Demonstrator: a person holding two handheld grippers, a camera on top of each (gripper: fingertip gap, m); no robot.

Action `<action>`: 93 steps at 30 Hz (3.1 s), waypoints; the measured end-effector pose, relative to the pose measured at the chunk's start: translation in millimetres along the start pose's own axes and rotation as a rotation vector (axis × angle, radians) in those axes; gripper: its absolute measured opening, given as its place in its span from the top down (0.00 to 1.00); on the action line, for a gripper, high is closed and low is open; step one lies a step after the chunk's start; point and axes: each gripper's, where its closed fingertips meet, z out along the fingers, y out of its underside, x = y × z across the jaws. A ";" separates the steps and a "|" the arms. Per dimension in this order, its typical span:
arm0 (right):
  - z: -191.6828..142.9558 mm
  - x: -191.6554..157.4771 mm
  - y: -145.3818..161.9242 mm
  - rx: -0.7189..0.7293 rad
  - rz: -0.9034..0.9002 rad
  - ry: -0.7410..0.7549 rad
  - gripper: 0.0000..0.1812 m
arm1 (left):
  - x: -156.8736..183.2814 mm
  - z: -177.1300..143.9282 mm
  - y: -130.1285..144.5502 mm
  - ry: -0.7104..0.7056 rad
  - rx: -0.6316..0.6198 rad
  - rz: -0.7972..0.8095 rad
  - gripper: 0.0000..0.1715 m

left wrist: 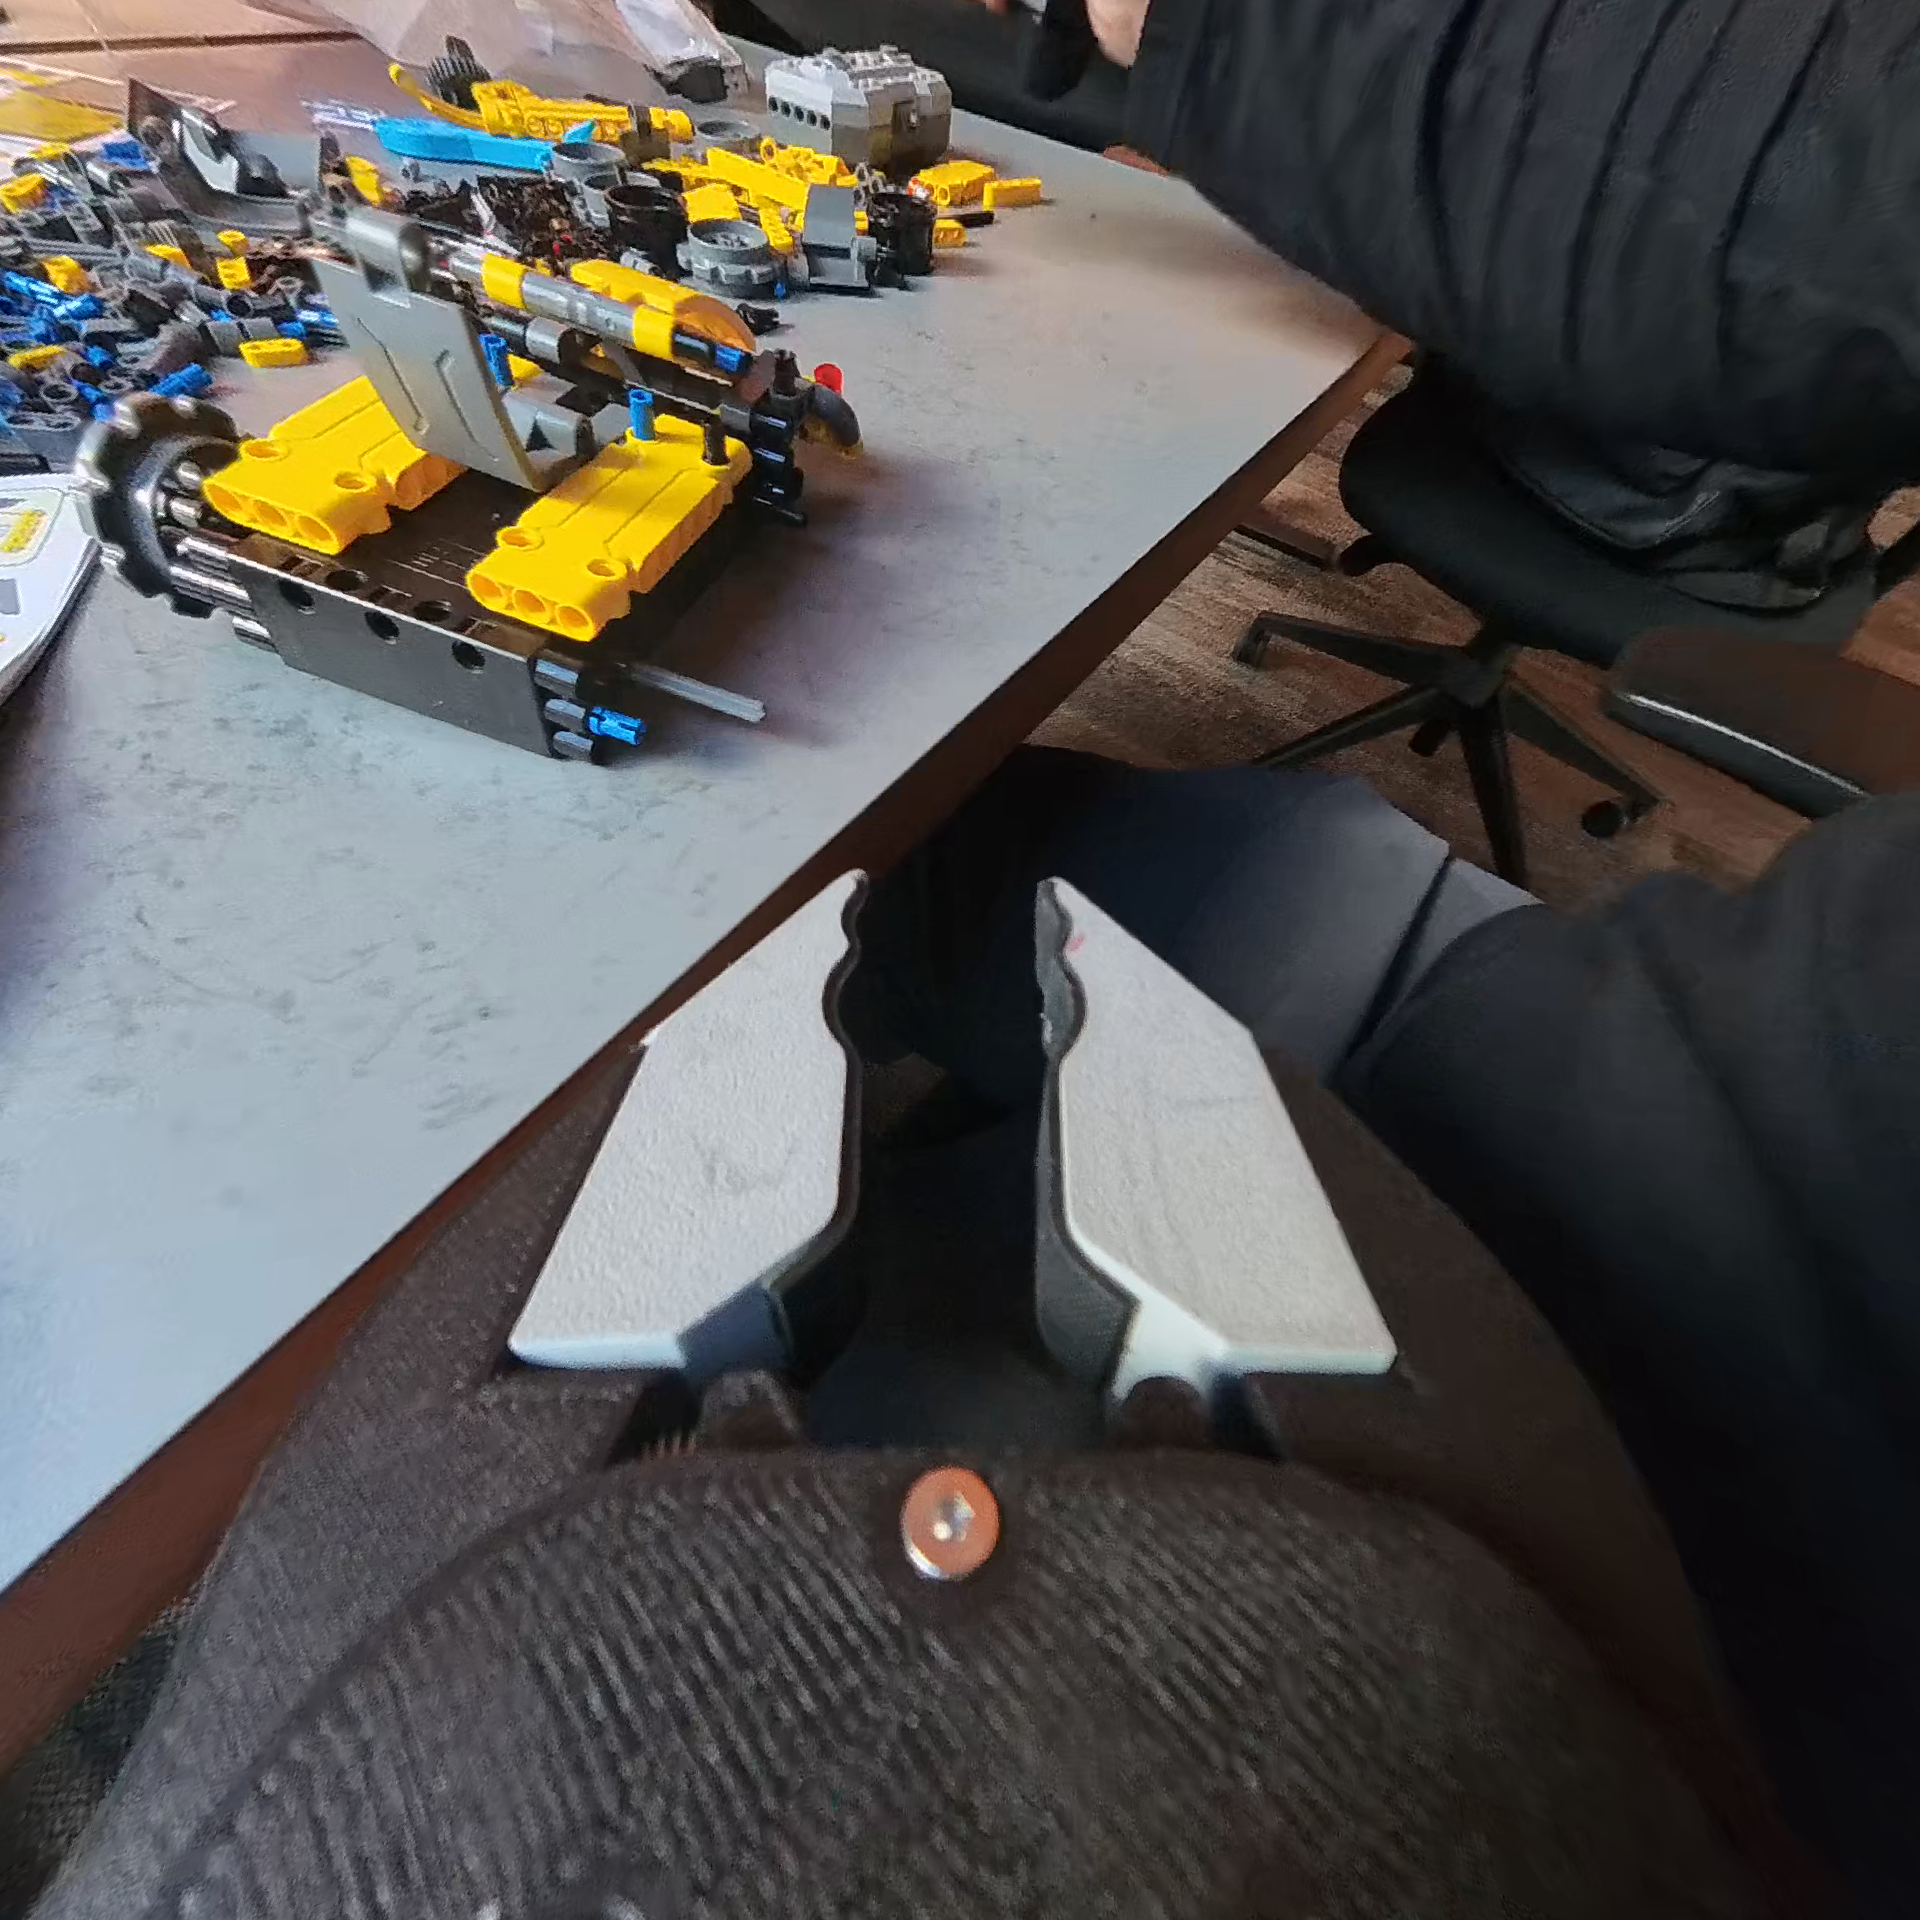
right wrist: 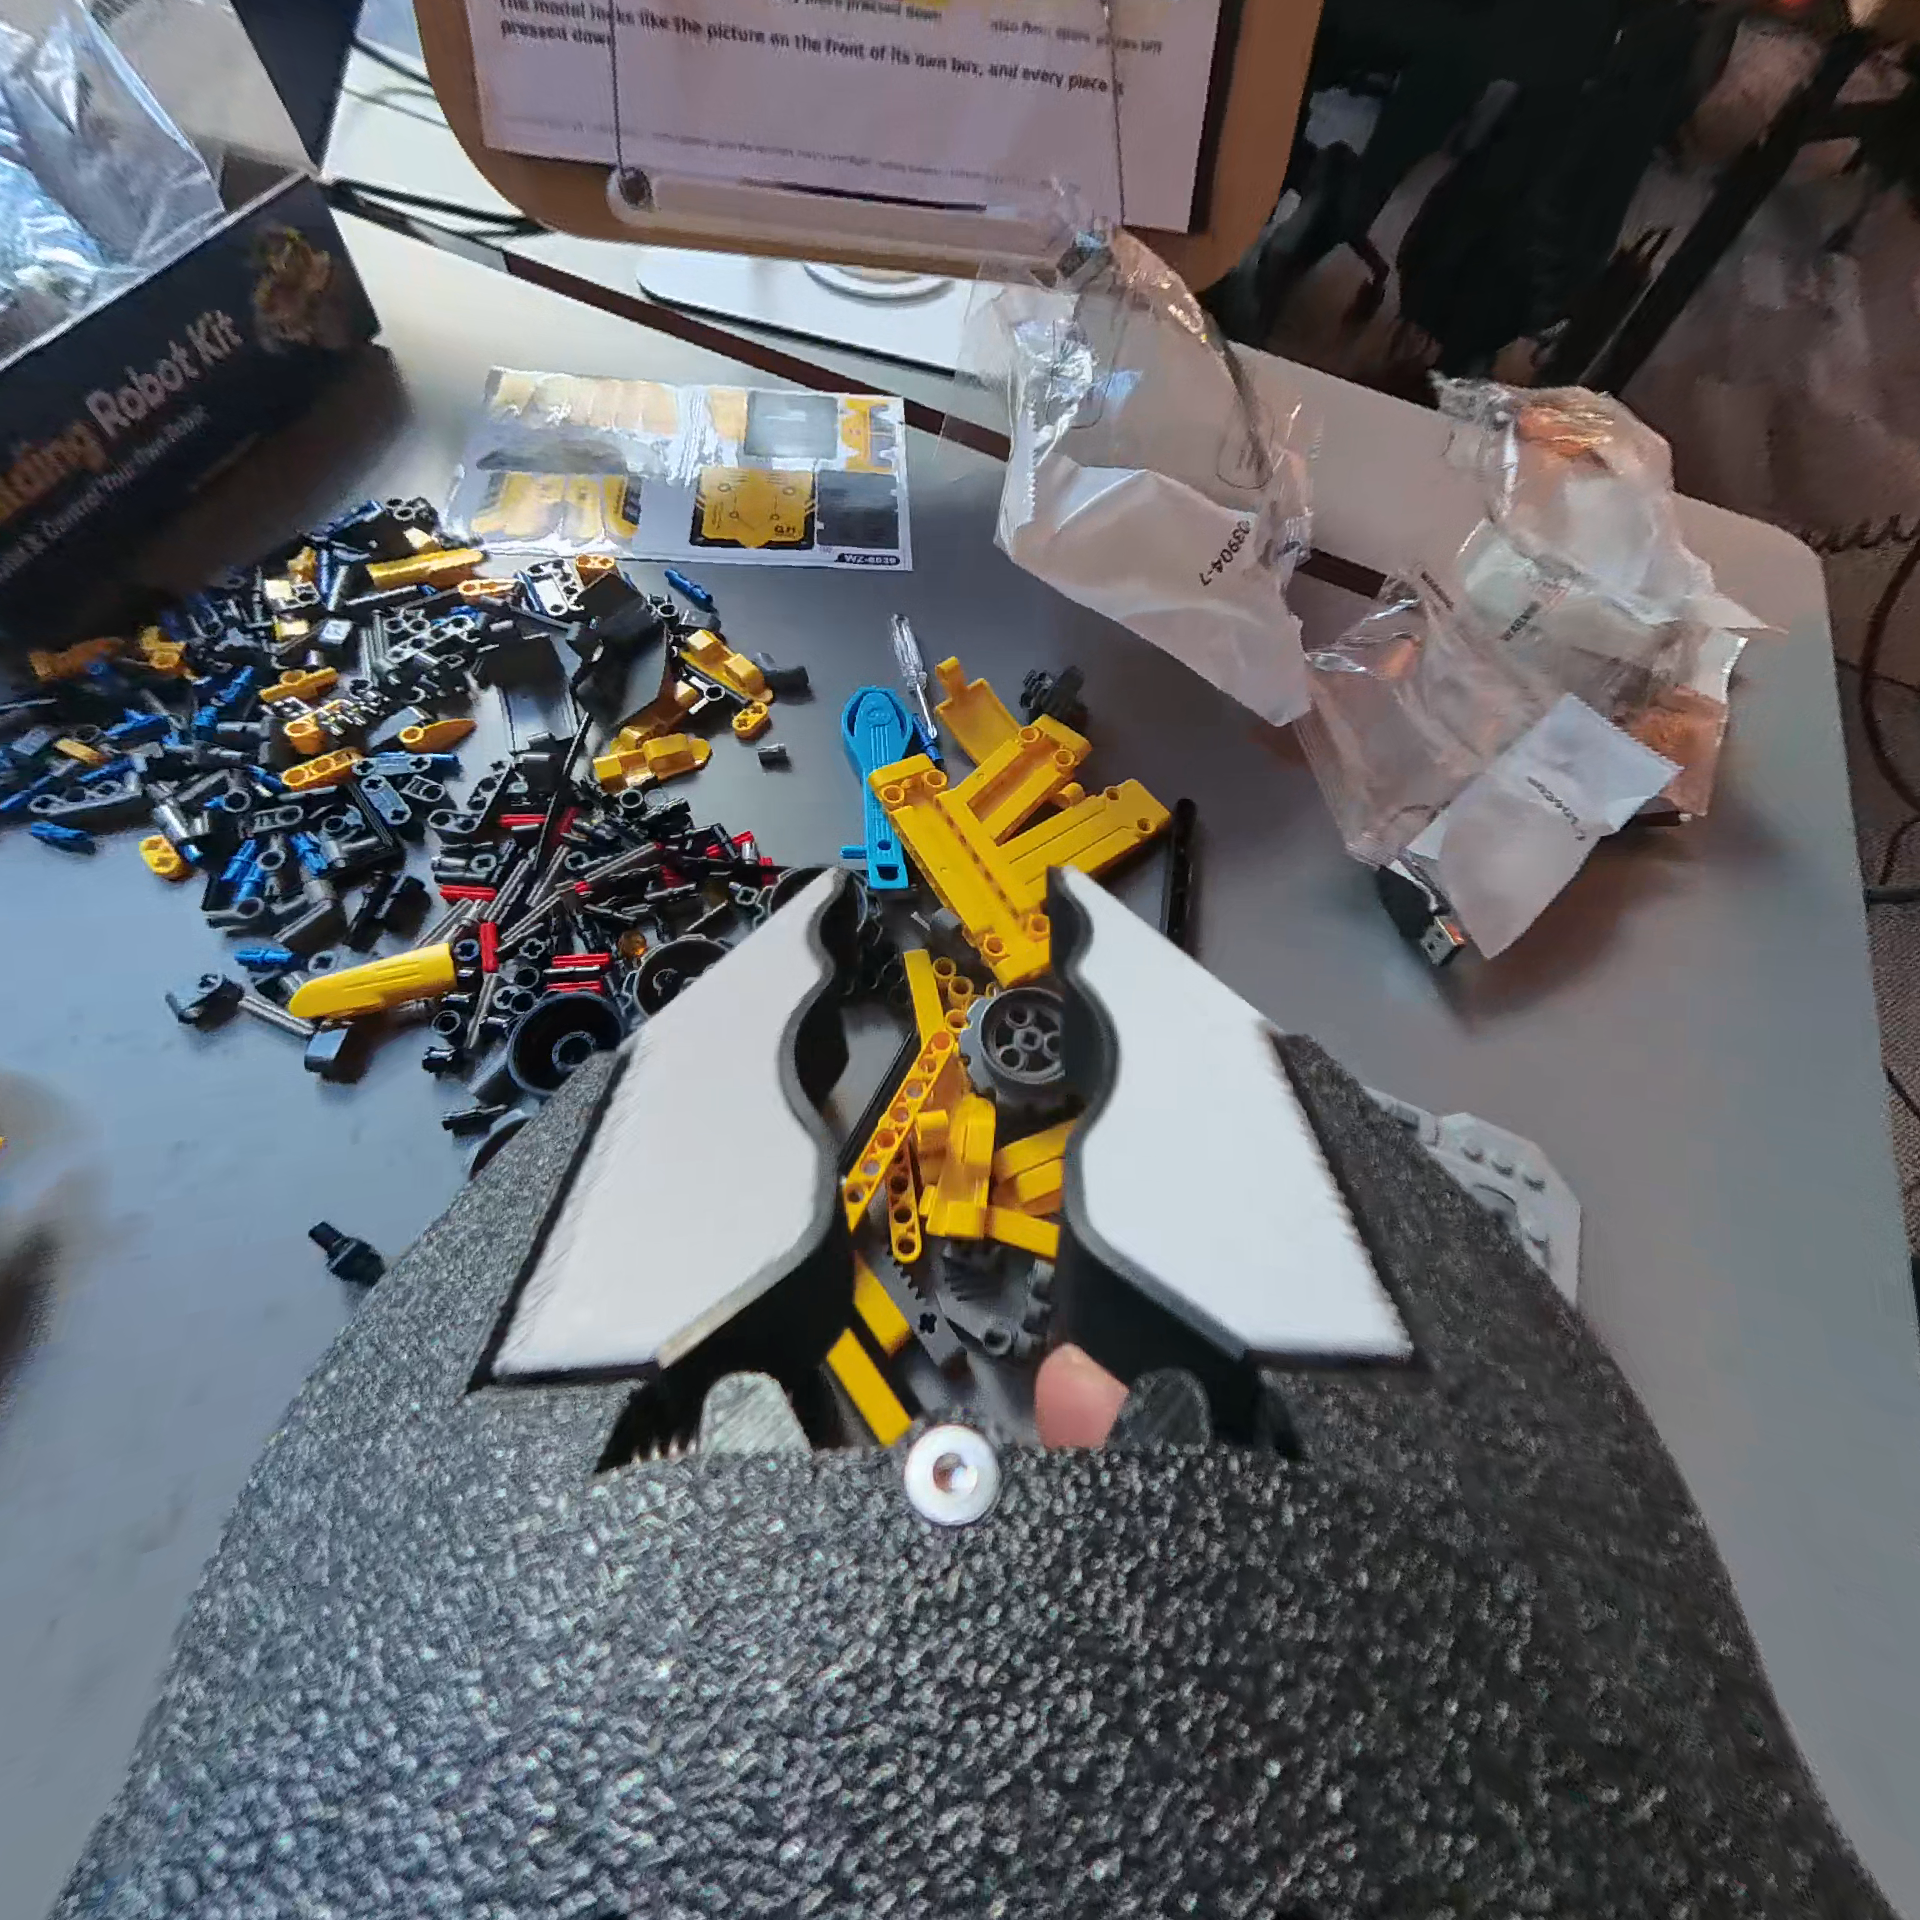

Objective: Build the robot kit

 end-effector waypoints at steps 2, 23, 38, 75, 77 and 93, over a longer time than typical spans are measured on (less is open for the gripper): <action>10.5 0.5 2.2 -0.026 -0.016 0.012 0.80 | 1.6 -1.4 -1.9 0.018 0.010 -0.015 0.84; 86.0 45.8 21.0 -0.418 -0.050 0.027 0.75 | 5.4 -4.7 -1.1 0.081 0.016 -0.070 0.84; 100.7 71.0 65.7 -0.699 -0.042 -0.022 0.95 | 6.8 2.1 4.0 0.083 -0.019 -0.057 0.84; -149.1 -177.4 152.5 -0.135 -0.604 -0.673 0.93 | 37.8 130.5 -47.5 0.122 -0.403 0.426 0.93; -153.0 -177.9 154.5 -0.109 -0.526 -0.681 0.93 | 35.4 133.7 -44.9 0.116 -0.401 0.434 0.97; -136.6 -242.2 139.8 -0.084 -0.269 -0.767 1.00 | 39.9 137.2 -46.3 0.109 -0.294 0.453 0.97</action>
